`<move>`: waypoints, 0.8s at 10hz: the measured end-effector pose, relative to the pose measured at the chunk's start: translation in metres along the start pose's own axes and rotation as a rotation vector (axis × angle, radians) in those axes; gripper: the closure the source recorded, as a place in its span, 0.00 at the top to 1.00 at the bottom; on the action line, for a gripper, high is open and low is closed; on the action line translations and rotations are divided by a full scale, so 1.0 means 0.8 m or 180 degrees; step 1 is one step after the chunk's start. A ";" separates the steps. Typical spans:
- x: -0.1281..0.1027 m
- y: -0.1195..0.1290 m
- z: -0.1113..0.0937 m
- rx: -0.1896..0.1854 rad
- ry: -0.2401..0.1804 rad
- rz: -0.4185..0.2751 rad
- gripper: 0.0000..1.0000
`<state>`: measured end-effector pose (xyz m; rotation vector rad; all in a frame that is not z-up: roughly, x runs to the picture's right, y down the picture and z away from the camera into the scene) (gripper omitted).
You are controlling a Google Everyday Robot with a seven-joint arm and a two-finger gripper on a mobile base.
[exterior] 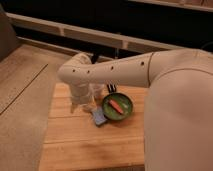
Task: Place the pepper on the white sponge
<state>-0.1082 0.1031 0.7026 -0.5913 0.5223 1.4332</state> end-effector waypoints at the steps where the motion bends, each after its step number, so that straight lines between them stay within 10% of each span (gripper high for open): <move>1: 0.000 0.000 0.000 0.0000 0.0000 0.0000 0.65; 8: -0.003 0.000 -0.001 0.0027 -0.0046 -0.0041 0.65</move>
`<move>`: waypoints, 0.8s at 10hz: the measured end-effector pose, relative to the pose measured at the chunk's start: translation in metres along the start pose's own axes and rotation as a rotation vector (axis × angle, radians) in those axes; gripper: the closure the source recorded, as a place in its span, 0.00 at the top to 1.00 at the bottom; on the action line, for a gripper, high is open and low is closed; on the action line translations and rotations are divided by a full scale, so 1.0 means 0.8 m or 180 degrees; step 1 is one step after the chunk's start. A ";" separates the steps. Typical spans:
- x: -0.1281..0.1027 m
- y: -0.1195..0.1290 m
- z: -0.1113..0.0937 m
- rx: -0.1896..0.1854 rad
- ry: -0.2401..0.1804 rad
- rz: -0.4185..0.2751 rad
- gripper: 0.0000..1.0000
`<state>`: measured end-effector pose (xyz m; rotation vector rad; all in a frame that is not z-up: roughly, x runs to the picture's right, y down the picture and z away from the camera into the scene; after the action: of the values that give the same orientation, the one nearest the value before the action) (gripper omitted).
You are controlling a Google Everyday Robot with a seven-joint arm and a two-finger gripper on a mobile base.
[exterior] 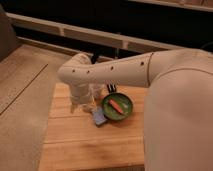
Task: Place the pepper on the white sponge
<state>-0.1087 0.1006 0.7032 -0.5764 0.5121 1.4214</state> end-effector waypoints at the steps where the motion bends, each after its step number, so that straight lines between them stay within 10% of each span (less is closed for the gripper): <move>1: -0.009 0.003 -0.003 0.0012 -0.0104 -0.0140 0.65; 5: -0.084 -0.012 -0.043 -0.0019 -0.0735 -0.1031 0.65; 8: -0.120 -0.053 -0.069 -0.0084 -0.1014 -0.1284 0.65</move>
<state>-0.0739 -0.0106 0.7256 -0.4331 0.1126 1.1057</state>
